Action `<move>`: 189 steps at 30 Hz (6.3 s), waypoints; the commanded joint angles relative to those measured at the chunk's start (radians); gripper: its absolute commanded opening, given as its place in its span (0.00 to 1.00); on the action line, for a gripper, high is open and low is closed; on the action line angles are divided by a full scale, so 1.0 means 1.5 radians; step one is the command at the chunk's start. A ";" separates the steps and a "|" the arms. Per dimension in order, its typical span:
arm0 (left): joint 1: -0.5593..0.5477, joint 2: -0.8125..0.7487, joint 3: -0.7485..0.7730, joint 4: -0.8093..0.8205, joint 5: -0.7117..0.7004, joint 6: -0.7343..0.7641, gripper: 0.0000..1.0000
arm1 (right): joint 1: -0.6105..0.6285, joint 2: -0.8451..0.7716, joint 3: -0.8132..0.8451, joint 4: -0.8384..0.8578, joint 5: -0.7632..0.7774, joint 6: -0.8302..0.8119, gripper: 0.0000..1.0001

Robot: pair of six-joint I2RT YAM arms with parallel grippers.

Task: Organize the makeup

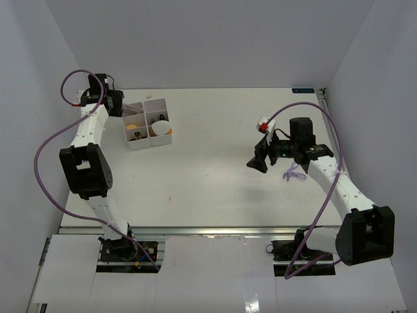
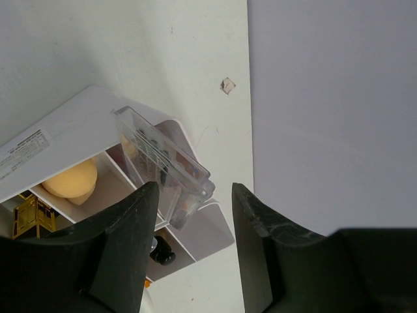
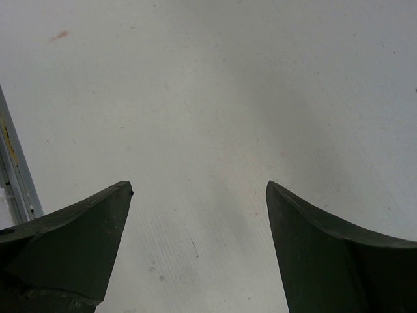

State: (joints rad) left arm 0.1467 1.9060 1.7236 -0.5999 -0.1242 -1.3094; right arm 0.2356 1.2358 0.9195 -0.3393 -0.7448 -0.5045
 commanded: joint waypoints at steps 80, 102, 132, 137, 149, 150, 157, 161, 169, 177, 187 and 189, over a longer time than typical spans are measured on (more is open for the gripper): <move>-0.111 -0.733 -0.793 0.648 0.808 0.394 0.98 | -0.487 0.202 0.018 -0.217 0.133 0.273 0.62; -0.114 -0.717 -0.811 0.659 0.811 0.398 0.98 | -0.487 0.318 0.045 -0.133 0.208 0.320 0.43; -0.114 -0.717 -0.807 0.651 0.810 0.404 0.98 | -0.416 0.303 0.026 -0.138 0.351 0.292 0.35; -0.114 -0.720 -0.806 0.649 0.811 0.405 0.98 | -0.414 0.290 0.017 -0.142 0.360 0.283 0.34; -0.114 -0.721 -0.806 0.649 0.811 0.405 0.98 | -0.411 0.272 0.007 -0.146 0.346 0.259 0.36; -0.114 -0.721 -0.806 0.649 0.811 0.405 0.98 | -0.410 0.274 0.007 -0.147 0.349 0.258 0.36; -0.114 -0.721 -0.806 0.648 0.811 0.405 0.98 | -0.383 0.288 0.014 -0.149 0.352 0.260 0.35; -0.114 -0.721 -0.807 0.647 0.810 0.406 0.98 | -0.376 0.290 0.015 -0.152 0.356 0.258 0.34; -0.114 -0.722 -0.806 0.647 0.810 0.406 0.98 | -0.374 0.292 0.015 -0.153 0.356 0.254 0.27; -0.114 -0.722 -0.806 0.647 0.811 0.406 0.98 | -0.374 0.287 0.022 -0.157 0.324 0.242 0.25; -0.114 -0.719 -0.805 0.649 0.812 0.406 0.98 | -0.374 0.285 0.037 -0.176 0.258 0.188 0.19; -0.114 -0.718 -0.806 0.649 0.812 0.406 0.98 | -0.375 0.287 0.039 -0.183 0.233 0.161 0.17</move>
State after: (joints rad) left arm -0.0219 0.8406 0.5148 0.3664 1.0809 -0.7215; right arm -0.3324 1.6585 0.9535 -0.5672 -0.2917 -0.1785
